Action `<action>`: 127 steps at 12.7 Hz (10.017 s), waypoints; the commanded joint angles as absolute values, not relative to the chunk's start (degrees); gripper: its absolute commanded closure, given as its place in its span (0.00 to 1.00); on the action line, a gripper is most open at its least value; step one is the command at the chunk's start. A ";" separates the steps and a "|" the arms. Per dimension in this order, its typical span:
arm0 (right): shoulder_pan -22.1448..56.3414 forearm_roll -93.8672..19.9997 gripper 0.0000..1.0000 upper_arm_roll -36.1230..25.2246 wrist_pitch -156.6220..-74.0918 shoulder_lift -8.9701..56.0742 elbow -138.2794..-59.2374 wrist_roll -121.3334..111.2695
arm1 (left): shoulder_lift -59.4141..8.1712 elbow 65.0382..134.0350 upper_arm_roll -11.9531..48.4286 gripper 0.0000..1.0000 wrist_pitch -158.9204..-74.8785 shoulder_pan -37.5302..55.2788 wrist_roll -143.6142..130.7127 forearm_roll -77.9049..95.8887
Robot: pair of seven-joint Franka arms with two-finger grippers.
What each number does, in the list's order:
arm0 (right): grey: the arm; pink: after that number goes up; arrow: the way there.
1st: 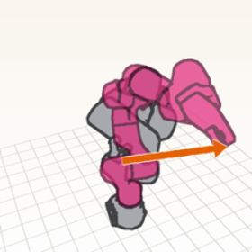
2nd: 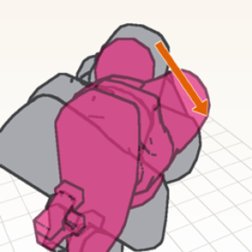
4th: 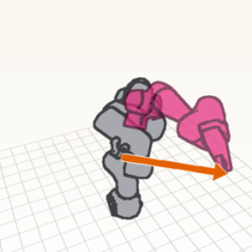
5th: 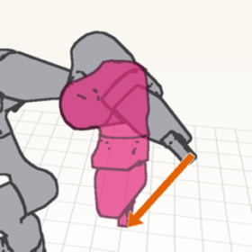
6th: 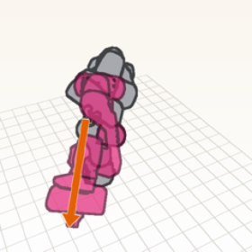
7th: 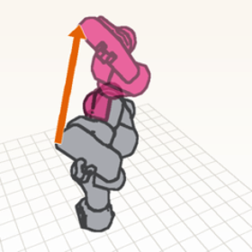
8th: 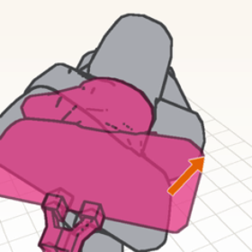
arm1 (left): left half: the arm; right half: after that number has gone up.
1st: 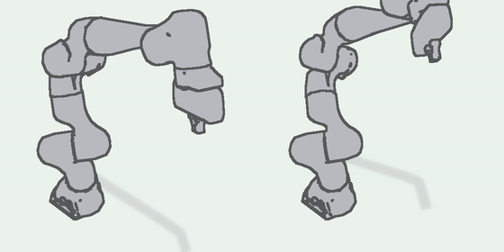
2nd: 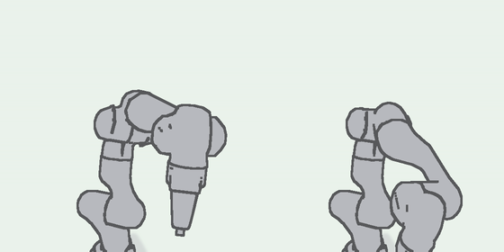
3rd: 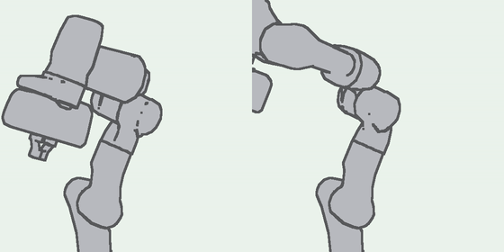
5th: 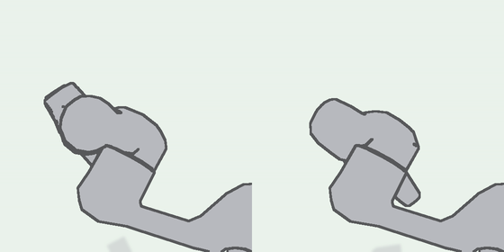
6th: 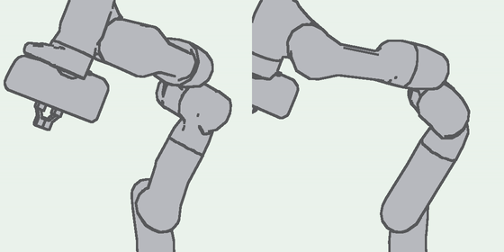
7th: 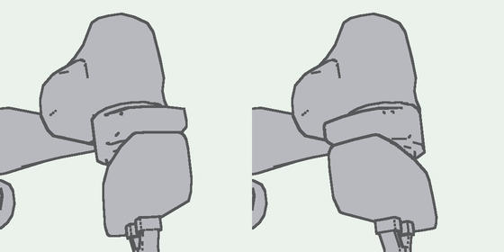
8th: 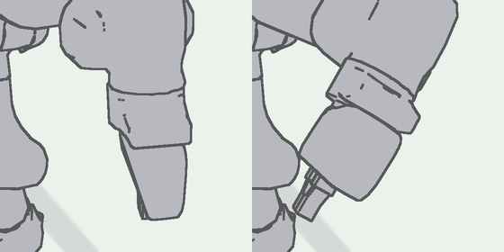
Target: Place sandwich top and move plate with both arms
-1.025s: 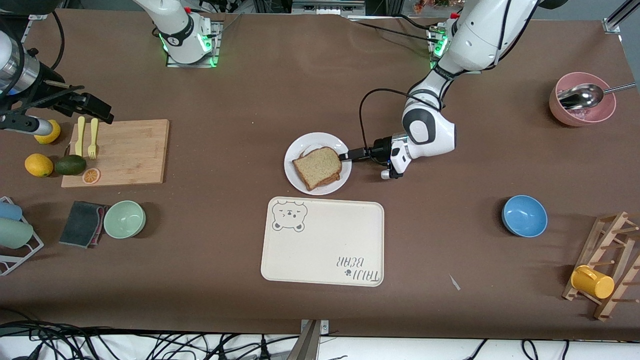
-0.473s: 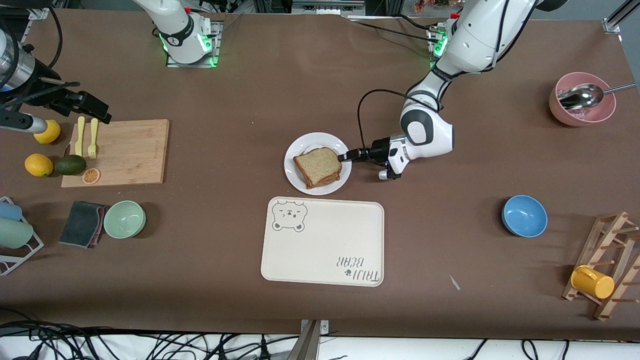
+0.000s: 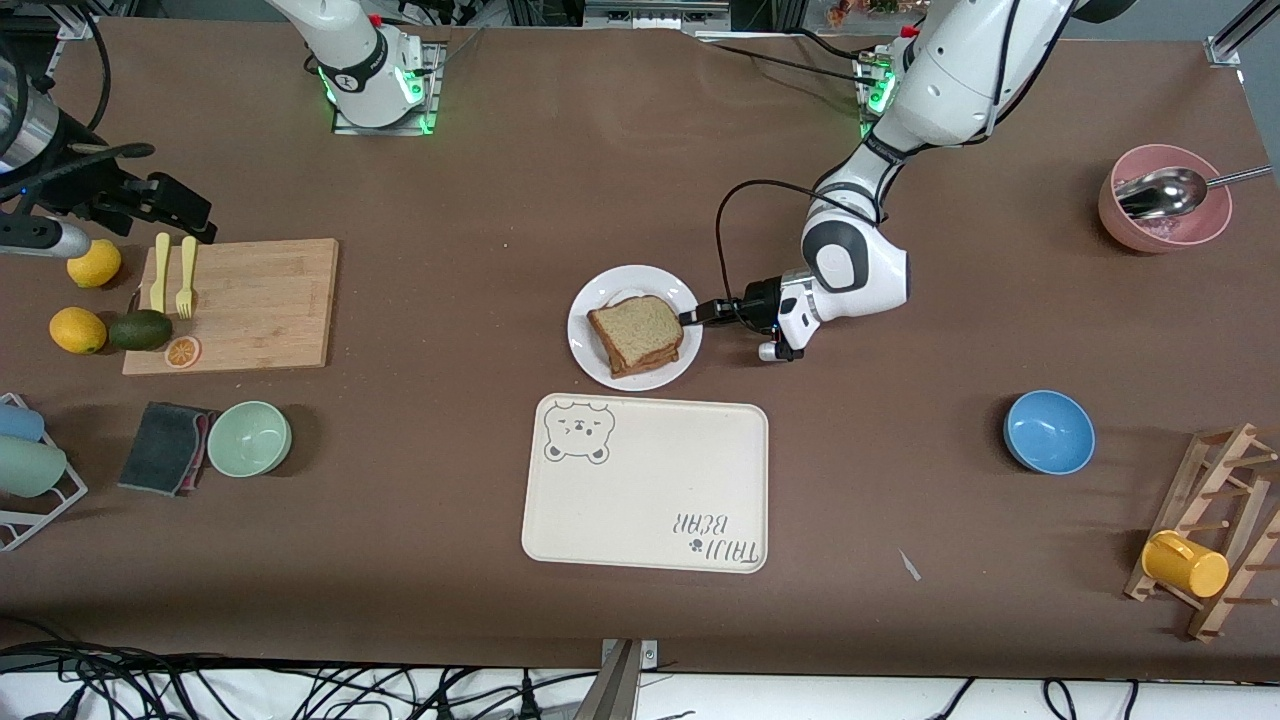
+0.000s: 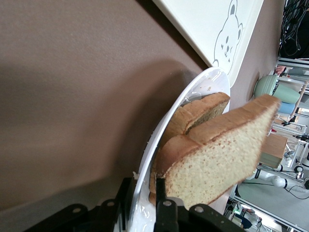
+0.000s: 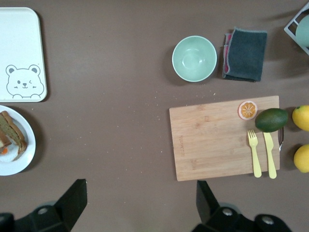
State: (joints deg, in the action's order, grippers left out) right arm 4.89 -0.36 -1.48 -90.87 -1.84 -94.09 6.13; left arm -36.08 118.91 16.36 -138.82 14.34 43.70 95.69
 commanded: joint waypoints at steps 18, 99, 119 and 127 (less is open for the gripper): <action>4.57 -3.08 0.00 -3.08 -88.68 -2.20 -90.97 2.29 | -35.51 118.04 14.59 1.00 -137.21 13.80 57.97 99.49; 4.83 -2.90 0.00 -6.06 -87.19 -2.28 -90.18 2.46 | -5.80 82.97 3.35 0.01 -78.93 -4.13 -3.08 0.26; 5.27 1.49 0.00 -4.40 -87.36 -1.67 -88.24 3.16 | -5.54 82.88 3.43 0.00 -79.54 -4.39 -3.25 1.67; 5.10 1.50 0.00 -4.66 -87.45 -1.85 -87.98 3.16 | -5.54 83.41 3.25 0.00 -79.37 -4.66 -2.72 1.58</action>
State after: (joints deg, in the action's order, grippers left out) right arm 5.16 1.08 -4.74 -88.37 -1.85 -89.15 3.12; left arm -4.97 84.71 3.30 -80.61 -4.36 -3.03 1.06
